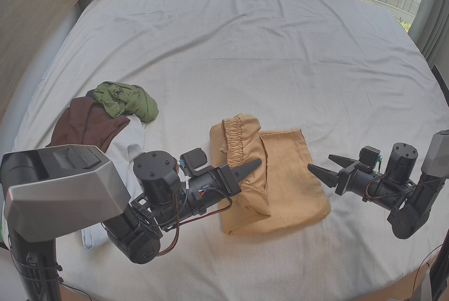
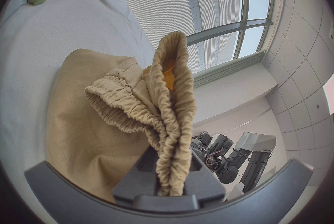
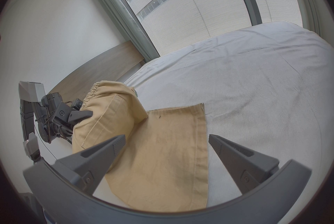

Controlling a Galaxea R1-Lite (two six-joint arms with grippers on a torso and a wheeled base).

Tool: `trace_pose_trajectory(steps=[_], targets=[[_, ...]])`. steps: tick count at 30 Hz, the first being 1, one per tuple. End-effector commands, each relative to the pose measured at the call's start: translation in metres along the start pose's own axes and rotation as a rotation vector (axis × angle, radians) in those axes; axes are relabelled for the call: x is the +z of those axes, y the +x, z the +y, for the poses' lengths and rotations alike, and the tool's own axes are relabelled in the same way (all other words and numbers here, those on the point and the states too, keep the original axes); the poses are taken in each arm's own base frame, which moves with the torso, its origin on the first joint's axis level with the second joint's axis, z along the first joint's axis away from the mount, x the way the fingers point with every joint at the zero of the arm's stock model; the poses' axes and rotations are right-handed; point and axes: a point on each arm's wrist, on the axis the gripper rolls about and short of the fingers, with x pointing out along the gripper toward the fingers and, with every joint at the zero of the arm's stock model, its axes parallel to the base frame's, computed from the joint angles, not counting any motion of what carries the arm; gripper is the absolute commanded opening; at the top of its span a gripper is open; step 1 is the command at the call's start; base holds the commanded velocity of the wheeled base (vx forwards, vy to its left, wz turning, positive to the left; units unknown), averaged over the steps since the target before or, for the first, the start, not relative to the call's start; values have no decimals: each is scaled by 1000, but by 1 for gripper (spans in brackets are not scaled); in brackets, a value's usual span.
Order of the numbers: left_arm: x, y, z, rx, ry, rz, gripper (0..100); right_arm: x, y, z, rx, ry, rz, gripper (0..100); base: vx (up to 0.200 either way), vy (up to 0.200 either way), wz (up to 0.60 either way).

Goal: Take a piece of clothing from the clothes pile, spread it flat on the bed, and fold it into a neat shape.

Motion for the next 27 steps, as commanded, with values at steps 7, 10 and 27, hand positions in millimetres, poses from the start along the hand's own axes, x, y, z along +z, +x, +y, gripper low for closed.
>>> trace_pose_trajectory(steps=[7, 10, 27], targets=[[-11, 21, 0, -32, -23, 25, 0, 4, 0, -7, -20, -5, -21, 100, 0, 0, 0], [-14, 25, 1, -33, -24, 31, 0, 7, 0, -9, -23, -7, -31, 100, 0, 0, 0], [-21, 40, 5, -31, -30, 52, 100, 7, -1, -11, -30, -7, -32, 100, 0, 0, 0]])
